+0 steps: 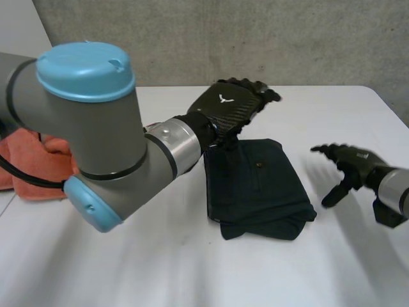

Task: Fold the laundry.

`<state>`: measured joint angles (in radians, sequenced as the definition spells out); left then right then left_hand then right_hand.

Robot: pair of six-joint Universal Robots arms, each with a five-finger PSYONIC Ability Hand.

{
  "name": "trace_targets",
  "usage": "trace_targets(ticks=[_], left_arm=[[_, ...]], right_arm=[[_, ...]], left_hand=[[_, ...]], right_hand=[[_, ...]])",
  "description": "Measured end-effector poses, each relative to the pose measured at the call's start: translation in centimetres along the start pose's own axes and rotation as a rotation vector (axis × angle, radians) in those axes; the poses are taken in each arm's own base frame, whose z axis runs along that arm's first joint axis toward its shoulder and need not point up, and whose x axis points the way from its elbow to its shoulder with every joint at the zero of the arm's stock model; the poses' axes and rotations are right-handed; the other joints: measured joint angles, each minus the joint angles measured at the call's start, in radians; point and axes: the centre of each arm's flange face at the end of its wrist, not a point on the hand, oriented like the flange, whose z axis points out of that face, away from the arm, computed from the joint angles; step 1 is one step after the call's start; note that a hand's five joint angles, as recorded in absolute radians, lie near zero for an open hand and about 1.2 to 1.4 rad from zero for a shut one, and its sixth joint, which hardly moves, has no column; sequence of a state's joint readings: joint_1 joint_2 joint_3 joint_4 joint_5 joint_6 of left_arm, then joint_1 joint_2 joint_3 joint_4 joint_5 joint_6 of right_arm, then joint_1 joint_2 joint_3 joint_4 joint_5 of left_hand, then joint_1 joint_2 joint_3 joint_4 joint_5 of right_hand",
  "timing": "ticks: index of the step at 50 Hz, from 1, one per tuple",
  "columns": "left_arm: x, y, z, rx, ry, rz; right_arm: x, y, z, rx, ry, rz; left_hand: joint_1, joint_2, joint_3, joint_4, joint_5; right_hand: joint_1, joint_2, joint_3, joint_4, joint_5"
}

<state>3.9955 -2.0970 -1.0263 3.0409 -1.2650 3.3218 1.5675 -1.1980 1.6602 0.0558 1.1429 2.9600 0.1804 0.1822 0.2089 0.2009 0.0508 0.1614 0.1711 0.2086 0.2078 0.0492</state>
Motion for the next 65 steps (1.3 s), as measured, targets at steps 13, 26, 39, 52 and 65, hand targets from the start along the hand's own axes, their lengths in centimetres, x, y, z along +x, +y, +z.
trace_targets(ticks=[13, 26, 39, 52, 65], left_arm=[[1.7, -1.3, -1.1, 0.025, 0.193, -0.096], [1.8, -1.2, -1.2, 0.021, 0.184, -0.094], [1.7, -1.6, -1.7, 0.028, 0.181, -0.091], [1.7, -2.9, -2.1, 0.059, 0.175, -0.079], [1.7, -2.9, -2.2, 0.059, 0.173, -0.077]], right_arm=[[-3.1, 3.7, 1.3, -0.047, -0.235, 0.031], [-4.3, 3.9, 4.1, 0.003, -0.221, -0.028], [2.0, -3.1, 9.0, 0.260, 0.036, -0.009], [15.2, -5.6, 14.6, 0.365, 0.355, 0.051], [23.5, -4.7, 14.9, 0.386, 0.531, 0.080]], left_hand=[[0.002, 0.001, 0.000, 0.000, 0.000], [0.003, 0.002, 0.000, 0.000, 0.000], [0.003, 0.002, 0.000, 0.000, 0.000], [0.003, 0.002, 0.000, 0.000, 0.000], [0.003, 0.002, 0.000, 0.000, 0.000]], right_hand=[[0.000, 0.000, 0.000, 0.000, 0.000], [0.769, 0.855, 0.776, 0.887, 0.765], [0.933, 0.982, 0.885, 0.986, 0.839], [0.933, 0.982, 0.885, 0.991, 0.868], [0.907, 0.943, 0.856, 0.935, 0.842]])
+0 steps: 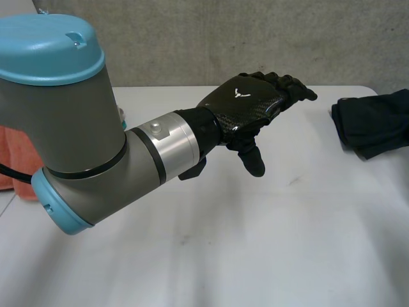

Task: Fold the laundry.

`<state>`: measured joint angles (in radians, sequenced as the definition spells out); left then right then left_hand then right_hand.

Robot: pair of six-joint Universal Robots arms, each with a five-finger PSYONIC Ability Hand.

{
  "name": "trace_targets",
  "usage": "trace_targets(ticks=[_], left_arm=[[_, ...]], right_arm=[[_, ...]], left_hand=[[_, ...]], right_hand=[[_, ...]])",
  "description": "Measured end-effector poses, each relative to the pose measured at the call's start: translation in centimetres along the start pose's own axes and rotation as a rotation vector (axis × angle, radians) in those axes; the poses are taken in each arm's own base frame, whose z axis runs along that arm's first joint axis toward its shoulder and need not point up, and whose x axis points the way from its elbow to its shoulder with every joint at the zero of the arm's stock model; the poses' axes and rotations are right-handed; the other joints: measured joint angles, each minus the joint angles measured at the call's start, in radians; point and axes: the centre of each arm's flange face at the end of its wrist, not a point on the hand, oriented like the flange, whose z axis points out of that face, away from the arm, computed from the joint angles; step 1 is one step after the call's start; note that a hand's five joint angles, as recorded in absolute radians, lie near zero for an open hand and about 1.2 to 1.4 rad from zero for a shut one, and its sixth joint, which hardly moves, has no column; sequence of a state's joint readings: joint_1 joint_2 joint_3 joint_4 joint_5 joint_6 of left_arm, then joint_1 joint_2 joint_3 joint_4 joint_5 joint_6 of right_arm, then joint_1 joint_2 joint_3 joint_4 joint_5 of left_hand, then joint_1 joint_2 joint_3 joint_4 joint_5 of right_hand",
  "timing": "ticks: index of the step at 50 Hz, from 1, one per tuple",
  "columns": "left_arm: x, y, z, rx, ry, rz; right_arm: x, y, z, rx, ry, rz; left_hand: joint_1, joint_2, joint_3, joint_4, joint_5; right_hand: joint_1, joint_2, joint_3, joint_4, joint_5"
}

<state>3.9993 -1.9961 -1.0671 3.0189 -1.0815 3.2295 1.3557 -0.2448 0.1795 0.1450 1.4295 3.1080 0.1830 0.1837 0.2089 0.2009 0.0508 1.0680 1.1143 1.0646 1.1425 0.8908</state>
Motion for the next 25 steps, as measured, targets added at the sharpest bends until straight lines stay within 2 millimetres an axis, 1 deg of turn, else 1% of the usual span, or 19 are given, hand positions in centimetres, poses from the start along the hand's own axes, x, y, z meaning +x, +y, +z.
trace_targets(ticks=[2, 3, 4, 5, 6, 9, 11, 17, 18, 21, 22, 24, 25], left_arm=[[0.0, 0.0, 0.0, 0.000, 0.000, 0.000], [0.0, 0.0, 0.0, 0.000, -0.001, 0.000], [0.0, 0.0, 0.0, 0.000, -0.001, 0.000], [0.0, 0.0, 0.0, 0.000, -0.001, 0.000], [0.0, 0.0, 0.0, 0.000, -0.001, 0.000], [0.0, 0.0, 0.0, 0.000, -0.001, 0.000], [0.0, 0.0, 0.0, 0.000, -0.001, 0.000], [-0.3, -0.4, -0.2, 0.005, -0.036, 0.004], [-0.7, -0.6, -0.3, 0.008, -0.064, 0.007], [-1.6, -1.0, -0.6, 0.015, -0.124, 0.014], [-2.4, -1.3, -0.9, 0.019, -0.172, 0.019], [-3.5, -1.6, -1.2, 0.026, -0.229, 0.026], [-4.6, -1.9, -1.5, 0.034, -0.287, 0.035]], right_arm=[[0.6, 0.0, 0.1, 0.002, 0.007, 0.000], [0.7, 0.0, 0.1, 0.002, 0.008, 0.000], [0.9, 0.0, 0.1, 0.002, 0.007, 0.001], [0.9, 0.0, 0.1, 0.002, 0.006, 0.001], [0.9, 0.0, 0.1, 0.001, 0.004, 0.000], [0.9, 0.0, 0.1, 0.001, 0.003, 0.000], [0.7, -0.5, -0.1, 0.005, 0.005, -0.017], [-0.4, -3.7, -1.9, 0.044, 0.005, -0.202], [-0.9, -4.8, -3.0, 0.062, 0.002, -0.282], [-1.5, -6.1, -4.5, 0.085, 0.001, -0.377], [-2.0, -6.9, -5.8, 0.103, 0.002, -0.447], [-2.5, -7.6, -7.3, 0.122, 0.001, -0.521], [-2.9, -8.0, -8.2, 0.134, 0.000, -0.565]], left_hand=[[0.000, 0.000, 0.000, 0.000, 0.000], [0.000, 0.000, 0.000, 0.000, 0.000], [0.000, 0.000, 0.000, 0.000, 0.000], [0.000, 0.000, 0.000, 0.000, 0.000], [0.000, 0.000, 0.000, 0.000, 0.000], [0.000, 0.000, 0.000, 0.000, 0.000], [0.000, 0.000, 0.000, 0.000, 0.000], [0.000, 0.000, 0.000, 0.000, 0.000], [0.000, 0.000, 0.000, 0.000, 0.000], [0.000, 0.000, 0.000, 0.000, 0.000], [0.000, 0.000, 0.000, 0.000, 0.000], [0.000, 0.000, 0.000, 0.000, 0.000], [0.000, 0.000, 0.000, 0.000, 0.000]], right_hand=[[-0.323, -0.353, -0.302, -0.326, -0.296], [-0.424, -0.433, -0.400, -0.424, -0.395], [-0.642, -0.676, -0.616, -0.639, -0.608], [-0.707, -0.744, -0.697, -0.731, -0.673], [-0.833, -0.881, -0.826, -0.890, -0.808], [-0.842, -0.895, -0.841, -0.904, -0.818], [-0.844, -0.907, -0.855, -0.933, -0.837], [-0.844, -0.907, -0.855, -0.933, -0.838], [-0.844, -0.907, -0.855, -0.933, -0.838], [-0.844, -0.907, -0.855, -0.933, -0.838], [-0.844, -0.907, -0.855, -0.933, -0.838], [-0.844, -0.907, -0.855, -0.933, -0.838], [-0.844, -0.907, -0.855, -0.933, -0.838]])
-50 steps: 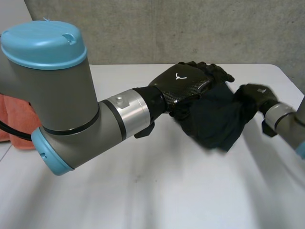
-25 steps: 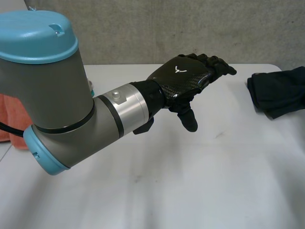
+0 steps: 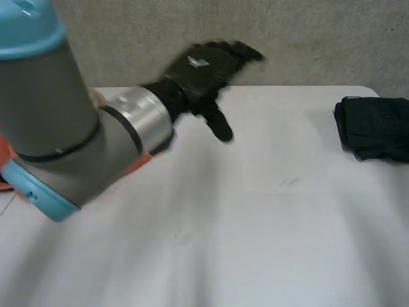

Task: Fold the laundry.

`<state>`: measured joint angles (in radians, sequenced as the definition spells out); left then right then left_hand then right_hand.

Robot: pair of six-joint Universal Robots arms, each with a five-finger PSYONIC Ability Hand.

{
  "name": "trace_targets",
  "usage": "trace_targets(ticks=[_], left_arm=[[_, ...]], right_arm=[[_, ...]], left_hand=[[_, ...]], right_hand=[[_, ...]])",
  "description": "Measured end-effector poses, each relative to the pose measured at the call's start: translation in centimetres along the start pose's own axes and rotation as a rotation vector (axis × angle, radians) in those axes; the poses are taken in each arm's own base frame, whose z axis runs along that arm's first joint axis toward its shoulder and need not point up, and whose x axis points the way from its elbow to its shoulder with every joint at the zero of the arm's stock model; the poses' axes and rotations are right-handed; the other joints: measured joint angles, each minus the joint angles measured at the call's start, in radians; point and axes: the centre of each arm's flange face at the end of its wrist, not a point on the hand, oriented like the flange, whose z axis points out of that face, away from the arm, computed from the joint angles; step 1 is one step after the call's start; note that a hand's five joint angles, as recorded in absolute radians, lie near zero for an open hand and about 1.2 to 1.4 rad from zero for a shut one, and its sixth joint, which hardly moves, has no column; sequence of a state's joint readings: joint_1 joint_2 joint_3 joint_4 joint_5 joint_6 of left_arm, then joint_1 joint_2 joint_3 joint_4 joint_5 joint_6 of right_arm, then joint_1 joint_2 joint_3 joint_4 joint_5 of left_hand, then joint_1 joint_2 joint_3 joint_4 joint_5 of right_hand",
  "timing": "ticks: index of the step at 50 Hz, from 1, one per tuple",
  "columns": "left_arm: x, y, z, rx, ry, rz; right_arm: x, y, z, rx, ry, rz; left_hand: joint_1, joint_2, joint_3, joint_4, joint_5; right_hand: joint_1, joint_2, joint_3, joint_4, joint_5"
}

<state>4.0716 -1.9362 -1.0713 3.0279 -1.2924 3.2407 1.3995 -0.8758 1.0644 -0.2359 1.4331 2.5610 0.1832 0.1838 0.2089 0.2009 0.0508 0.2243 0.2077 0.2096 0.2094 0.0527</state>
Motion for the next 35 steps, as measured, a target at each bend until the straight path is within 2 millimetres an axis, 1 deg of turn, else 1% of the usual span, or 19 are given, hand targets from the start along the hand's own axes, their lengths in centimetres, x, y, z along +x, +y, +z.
trace_targets(ticks=[2, 3, 4, 5, 6, 7, 8, 11, 12, 13, 14, 16, 20, 23, 26, 27, 30, 31, 35], left_arm=[[-3.0, -0.3, -0.1, 0.008, -0.133, 0.025], [-3.9, -0.3, -0.1, 0.009, -0.172, 0.035], [-6.1, -0.3, -0.3, 0.006, -0.264, 0.062], [-7.0, -0.3, -0.4, 0.003, -0.304, 0.076], [-9.1, 0.0, -0.7, -0.010, -0.386, 0.111], [-9.7, 0.1, -0.7, -0.015, -0.410, 0.123], [-12.1, 0.7, -1.1, -0.039, -0.497, 0.177], [-16.3, 2.5, -1.6, -0.104, -0.628, 0.293], [-16.3, 2.5, -1.6, -0.104, -0.628, 0.293], [-19.6, 4.3, -2.0, -0.166, -0.705, 0.384], [-21.4, 5.4, -2.2, -0.198, -0.741, 0.430], [-24.5, 7.6, -2.8, -0.264, -0.795, 0.508], [-29.3, 12.2, -3.7, -0.378, -0.845, 0.615], [-31.7, 15.8, -4.0, -0.443, -0.837, 0.660], [-32.7, 17.5, -4.0, -0.460, -0.822, 0.673], [-33.1, 18.0, -4.0, -0.462, -0.818, 0.675], [-33.6, 18.4, -4.1, -0.455, -0.818, 0.673], [-33.7, 18.3, -4.0, -0.447, -0.820, 0.672], [-33.4, 16.8, -3.8, -0.397, -0.833, 0.665]], right_arm=[[-0.7, -1.2, -2.0, 0.029, -0.018, -0.080], [-1.0, -1.6, -2.7, 0.040, -0.026, -0.103], [-1.6, -2.3, -4.2, 0.063, -0.044, -0.150], [-1.8, -2.5, -4.5, 0.068, -0.048, -0.160], [-2.8, -3.1, -6.1, 0.095, -0.085, -0.189], [-3.6, -3.5, -6.9, 0.110, -0.113, -0.197], [-5.8, -4.3, -9.4, 0.150, -0.206, -0.203], [-9.2, -5.2, -13.4, 0.201, -0.363, -0.187], [-9.2, -5.2, -13.4, 0.201, -0.363, -0.187], [-10.8, -5.4, -15.6, 0.213, -0.450, -0.171], [-11.4, -5.4, -16.5, 0.213, -0.486, -0.164], [-12.1, -5.3, -17.7, 0.203, -0.532, -0.152], [-12.7, -5.0, -18.9, 0.167, -0.585, -0.136], [-12.8, -4.7, -19.2, 0.133, -0.608, -0.127], [-12.9, -4.4, -19.4, 0.115, -0.617, -0.123], [-12.9, -4.3, -19.4, 0.105, -0.620, -0.121], [-12.9, -4.1, -19.6, 0.094, -0.624, -0.119], [-12.9, -4.0, -19.6, 0.091, -0.625, -0.119], [-12.9, -3.9, -19.8, 0.085, -0.627, -0.118]], left_hand=[[0.000, 0.000, 0.000, 0.000, 0.000], [0.000, 0.000, 0.000, 0.000, 0.000], [0.000, 0.000, 0.000, 0.000, 0.000], [0.000, 0.000, 0.000, 0.000, 0.000], [0.000, 0.000, 0.000, 0.000, 0.000], [0.000, 0.000, 0.000, 0.000, 0.000], [0.000, 0.000, 0.000, 0.000, 0.000], [0.000, 0.000, 0.000, 0.000, 0.000], [0.000, 0.000, 0.000, 0.000, 0.000], [0.000, 0.000, 0.000, 0.000, 0.000], [0.000, 0.000, 0.000, 0.001, 0.000], [0.000, 0.000, 0.000, 0.001, 0.000], [0.010, 0.014, 0.003, 0.002, 0.000], [0.050, 0.047, 0.022, 0.026, 0.009], [0.165, 0.152, 0.117, 0.128, 0.105], [0.350, 0.348, 0.320, 0.331, 0.304], [0.578, 0.635, 0.610, 0.627, 0.573], [0.772, 0.863, 0.837, 0.872, 0.786], [0.826, 0.948, 0.923, 0.983, 0.828]], right_hand=[[0.000, 0.000, 0.000, 0.000, 0.000], [0.000, -0.002, 0.000, -0.001, 0.000], [0.000, -0.002, 0.000, -0.001, 0.000], [0.000, -0.002, 0.000, -0.001, 0.000], [0.000, -0.002, 0.000, -0.001, -0.001], [0.000, -0.002, 0.000, -0.001, -0.001], [0.000, -0.002, -0.001, -0.001, -0.003], [0.000, -0.002, -0.001, -0.001, -0.003], [0.000, -0.002, -0.001, -0.001, -0.003], [0.000, -0.002, -0.001, -0.001, -0.003], [0.000, -0.002, -0.001, -0.001, -0.003], [0.000, -0.002, -0.001, -0.001, -0.003], [0.000, -0.002, -0.001, -0.001, -0.004], [0.000, -0.002, -0.001, -0.001, -0.004], [0.000, -0.002, -0.001, -0.001, -0.004], [0.000, -0.002, -0.001, -0.001, -0.003], [0.000, -0.002, -0.001, -0.001, -0.003], [0.000, -0.002, -0.001, -0.001, -0.004], [0.000, -0.002, -0.001, -0.001, -0.003]])
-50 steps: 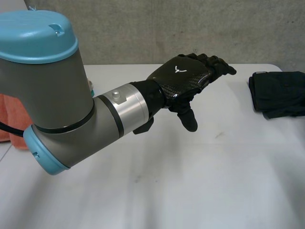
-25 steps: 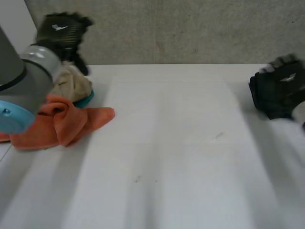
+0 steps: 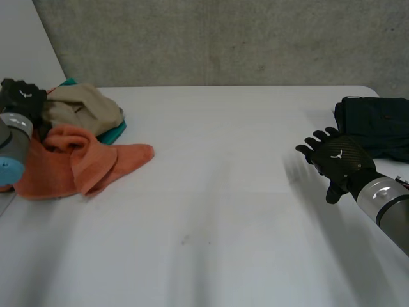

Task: Fold the laundry.

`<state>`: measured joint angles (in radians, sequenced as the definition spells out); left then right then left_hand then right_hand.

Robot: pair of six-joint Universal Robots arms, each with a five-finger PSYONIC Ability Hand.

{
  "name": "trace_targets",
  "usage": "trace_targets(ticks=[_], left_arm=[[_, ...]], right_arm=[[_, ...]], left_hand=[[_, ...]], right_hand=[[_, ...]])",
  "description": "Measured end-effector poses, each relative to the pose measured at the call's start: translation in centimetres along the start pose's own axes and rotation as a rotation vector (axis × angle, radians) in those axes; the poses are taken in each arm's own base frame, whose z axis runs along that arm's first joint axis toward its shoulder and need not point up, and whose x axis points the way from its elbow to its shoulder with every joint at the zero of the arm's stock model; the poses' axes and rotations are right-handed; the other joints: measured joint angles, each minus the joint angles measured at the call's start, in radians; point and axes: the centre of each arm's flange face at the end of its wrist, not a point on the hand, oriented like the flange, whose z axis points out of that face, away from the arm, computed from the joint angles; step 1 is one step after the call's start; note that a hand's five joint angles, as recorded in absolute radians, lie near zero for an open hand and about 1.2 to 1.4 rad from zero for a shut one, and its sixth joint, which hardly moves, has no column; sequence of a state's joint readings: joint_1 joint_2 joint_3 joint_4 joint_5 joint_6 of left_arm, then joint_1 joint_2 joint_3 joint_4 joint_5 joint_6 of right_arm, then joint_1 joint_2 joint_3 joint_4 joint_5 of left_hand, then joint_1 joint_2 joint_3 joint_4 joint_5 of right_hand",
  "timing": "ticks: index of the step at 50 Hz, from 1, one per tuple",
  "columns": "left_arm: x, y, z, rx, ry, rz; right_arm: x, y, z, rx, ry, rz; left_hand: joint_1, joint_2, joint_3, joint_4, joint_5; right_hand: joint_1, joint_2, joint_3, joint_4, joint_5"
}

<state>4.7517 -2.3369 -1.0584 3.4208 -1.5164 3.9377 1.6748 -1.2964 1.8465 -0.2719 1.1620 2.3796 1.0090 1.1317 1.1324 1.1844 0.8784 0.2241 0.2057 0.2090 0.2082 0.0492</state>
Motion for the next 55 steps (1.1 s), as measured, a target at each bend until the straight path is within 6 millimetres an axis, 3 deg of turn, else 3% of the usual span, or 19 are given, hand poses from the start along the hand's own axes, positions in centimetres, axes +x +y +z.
trace_targets(ticks=[7, 8, 16, 26, 30, 32, 41, 43, 44, 45, 46, 47, 48, 51, 55], left_arm=[[-2.7, -6.4, -2.3, 0.149, -0.057, -0.138], [-3.4, -8.5, -3.3, 0.200, -0.067, -0.187], [-6.0, -16.6, -8.0, 0.401, -0.062, -0.366], [-5.3, -19.7, -10.7, 0.445, 0.024, -0.462], [-5.0, -19.3, -10.2, 0.430, 0.026, -0.466], [-4.9, -18.1, -9.1, 0.399, 0.013, -0.450], [-3.1, -9.3, -3.6, 0.188, -0.030, -0.245], [-2.3, -7.8, -3.0, 0.151, -0.020, -0.211], [-1.9, -7.1, -2.8, 0.135, -0.013, -0.200], [-1.9, -7.1, -2.8, 0.135, -0.013, -0.200], [-1.1, -6.2, -2.6, 0.111, 0.004, -0.186], [-1.0, -6.1, -2.6, 0.107, 0.008, -0.184], [-0.6, -5.8, -2.7, 0.096, 0.020, -0.181], [-0.3, -5.7, -3.2, 0.086, 0.035, -0.182], [-0.6, -6.6, -5.3, 0.065, 0.070, -0.187]], right_arm=[[0.2, -0.1, -0.2, 0.001, 0.013, -0.003], [0.3, -0.2, -0.2, 0.003, 0.017, -0.005], [0.7, -0.6, -0.5, 0.013, 0.032, -0.005], [0.7, -0.7, -0.7, 0.015, 0.031, -0.001], [0.7, -0.6, -0.7, 0.015, 0.029, 0.000], [0.6, -0.6, -0.7, 0.014, 0.027, 0.001], [0.3, -0.6, -0.8, 0.011, 0.017, 0.003], [0.2, -0.6, -0.8, 0.011, 0.015, 0.003], [0.2, -0.6, -0.8, 0.010, 0.014, 0.003], [0.2, -0.6, -0.8, 0.010, 0.014, 0.003], [0.1, -0.5, -0.8, 0.008, 0.013, 0.004], [0.1, -0.5, -0.8, 0.008, 0.012, 0.005], [0.1, -0.5, -0.9, 0.007, 0.012, 0.005], [0.1, -0.4, -0.9, 0.005, 0.011, 0.007], [0.1, -0.3, -0.9, 0.002, 0.012, 0.008]], left_hand=[[0.033, 0.018, 0.027, 0.010, 0.000], [0.033, 0.021, 0.033, 0.010, 0.000], [0.033, 0.030, 0.047, 0.015, 0.000], [0.033, 0.030, 0.047, 0.014, 0.000], [0.033, 0.030, 0.047, 0.015, 0.000], [0.034, 0.030, 0.047, 0.015, 0.000], [0.033, 0.022, 0.034, -0.007, -0.001], [-0.013, -0.084, -0.082, -0.132, -0.037], [-0.276, -0.352, -0.323, -0.381, -0.259], [-0.276, -0.352, -0.323, -0.381, -0.259], [-0.639, -0.690, -0.680, -0.729, -0.603], [-0.639, -0.690, -0.680, -0.729, -0.603], [-0.776, -0.855, -0.852, -0.910, -0.782], [-0.787, -0.892, -0.891, -0.952, -0.822], [-0.787, -0.894, -0.892, -0.954, -0.822]], right_hand=[[0.000, 0.000, 0.000, 0.000, 0.000], [0.000, 0.000, 0.000, 0.000, 0.000], [0.000, 0.000, 0.000, 0.000, 0.000], [0.000, 0.000, 0.000, 0.000, 0.000], [0.000, 0.000, 0.000, 0.000, 0.000], [0.000, 0.000, 0.000, 0.000, 0.000], [0.000, 0.000, 0.000, 0.000, 0.000], [0.000, 0.000, 0.000, 0.000, 0.000], [0.000, 0.000, 0.000, 0.000, 0.000], [0.000, 0.000, 0.000, 0.000, 0.000], [0.000, 0.000, 0.000, 0.000, 0.000], [0.000, 0.000, 0.000, 0.000, 0.000], [0.000, 0.000, 0.000, 0.000, 0.000], [0.000, 0.000, 0.000, 0.000, 0.000], [0.000, 0.000, 0.000, 0.000, 0.000]])
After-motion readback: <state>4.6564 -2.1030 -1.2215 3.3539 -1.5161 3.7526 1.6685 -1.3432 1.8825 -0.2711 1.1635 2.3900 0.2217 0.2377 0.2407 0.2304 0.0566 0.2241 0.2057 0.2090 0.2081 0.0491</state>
